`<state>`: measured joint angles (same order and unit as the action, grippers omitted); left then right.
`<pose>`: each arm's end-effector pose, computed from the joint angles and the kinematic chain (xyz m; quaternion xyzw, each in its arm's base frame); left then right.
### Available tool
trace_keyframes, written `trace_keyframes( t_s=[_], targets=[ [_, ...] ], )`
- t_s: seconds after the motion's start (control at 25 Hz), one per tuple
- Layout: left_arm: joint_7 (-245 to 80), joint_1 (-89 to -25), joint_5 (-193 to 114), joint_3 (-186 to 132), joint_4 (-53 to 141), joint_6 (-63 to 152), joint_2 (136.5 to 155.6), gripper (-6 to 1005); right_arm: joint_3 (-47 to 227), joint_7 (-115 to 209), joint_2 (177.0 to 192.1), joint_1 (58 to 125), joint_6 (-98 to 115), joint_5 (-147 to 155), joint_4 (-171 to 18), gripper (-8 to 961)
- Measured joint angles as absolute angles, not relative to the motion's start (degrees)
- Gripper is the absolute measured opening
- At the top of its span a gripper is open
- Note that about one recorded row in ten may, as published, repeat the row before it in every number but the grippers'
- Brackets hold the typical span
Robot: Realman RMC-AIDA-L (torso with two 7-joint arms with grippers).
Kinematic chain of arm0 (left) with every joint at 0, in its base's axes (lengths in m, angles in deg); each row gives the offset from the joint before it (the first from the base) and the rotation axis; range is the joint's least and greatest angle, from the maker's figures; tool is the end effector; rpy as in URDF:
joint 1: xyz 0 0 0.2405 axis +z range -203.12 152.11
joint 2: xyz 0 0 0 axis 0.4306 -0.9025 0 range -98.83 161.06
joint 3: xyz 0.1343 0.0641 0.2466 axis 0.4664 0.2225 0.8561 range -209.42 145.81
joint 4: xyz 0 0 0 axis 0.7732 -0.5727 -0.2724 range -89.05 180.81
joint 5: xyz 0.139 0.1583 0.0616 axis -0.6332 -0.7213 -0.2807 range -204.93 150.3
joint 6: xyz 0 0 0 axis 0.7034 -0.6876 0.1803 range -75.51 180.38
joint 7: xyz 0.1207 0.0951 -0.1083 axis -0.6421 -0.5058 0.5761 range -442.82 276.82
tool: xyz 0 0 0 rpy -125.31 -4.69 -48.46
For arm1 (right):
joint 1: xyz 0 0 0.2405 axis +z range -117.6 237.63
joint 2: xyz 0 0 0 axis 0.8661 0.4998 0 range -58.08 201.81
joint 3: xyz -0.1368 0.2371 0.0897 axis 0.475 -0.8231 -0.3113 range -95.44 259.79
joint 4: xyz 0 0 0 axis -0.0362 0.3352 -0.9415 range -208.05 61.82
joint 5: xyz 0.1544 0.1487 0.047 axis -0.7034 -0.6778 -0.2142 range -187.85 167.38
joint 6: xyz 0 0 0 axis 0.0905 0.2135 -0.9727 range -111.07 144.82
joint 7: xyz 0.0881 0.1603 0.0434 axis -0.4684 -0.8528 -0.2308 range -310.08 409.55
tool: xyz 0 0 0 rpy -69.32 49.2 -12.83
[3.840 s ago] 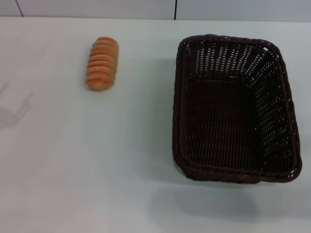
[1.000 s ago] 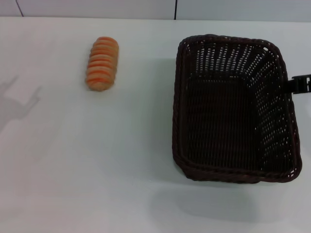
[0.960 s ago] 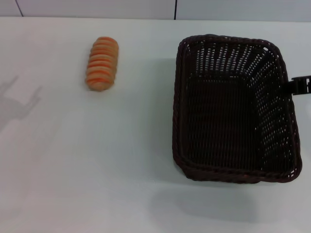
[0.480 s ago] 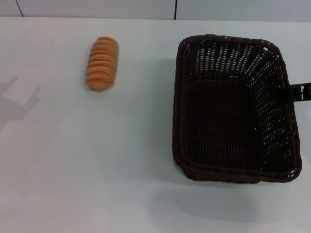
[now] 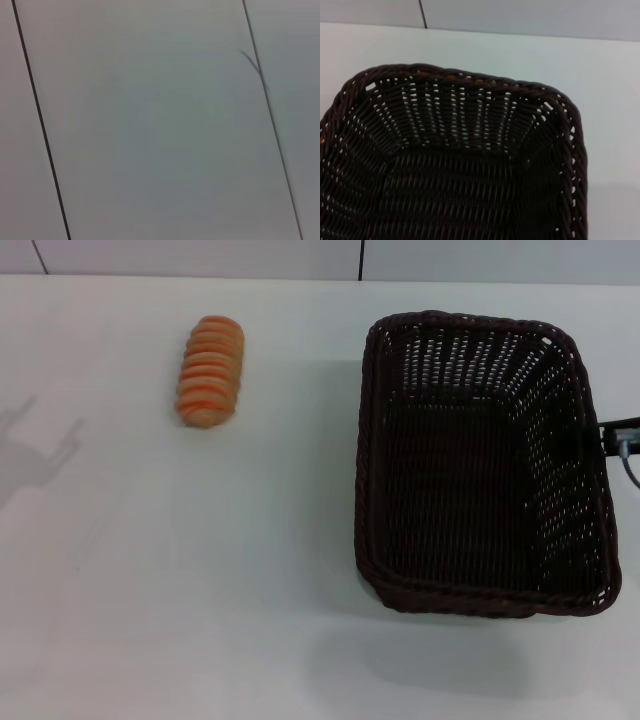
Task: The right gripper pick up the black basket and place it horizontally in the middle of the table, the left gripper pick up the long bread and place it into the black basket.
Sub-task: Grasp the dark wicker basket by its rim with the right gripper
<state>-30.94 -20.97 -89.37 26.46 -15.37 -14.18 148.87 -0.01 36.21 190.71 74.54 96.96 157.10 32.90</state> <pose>-0.3549 0.3054 0.0969 -0.7874 -0.1122 -0.2548 0.5500 0.2241 0.3511 -0.0187 -0.7585 0.5053 -0.0701 0.4054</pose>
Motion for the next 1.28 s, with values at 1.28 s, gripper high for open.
trace_keyframes(
  t_s=[1.28],
  targets=[
    [-32.81,-23.14,-89.30,24.41,-12.68,-14.26,149.01,741,6.08,45.03,190.71,72.82,84.55,157.01,26.01,283]
  ],
)
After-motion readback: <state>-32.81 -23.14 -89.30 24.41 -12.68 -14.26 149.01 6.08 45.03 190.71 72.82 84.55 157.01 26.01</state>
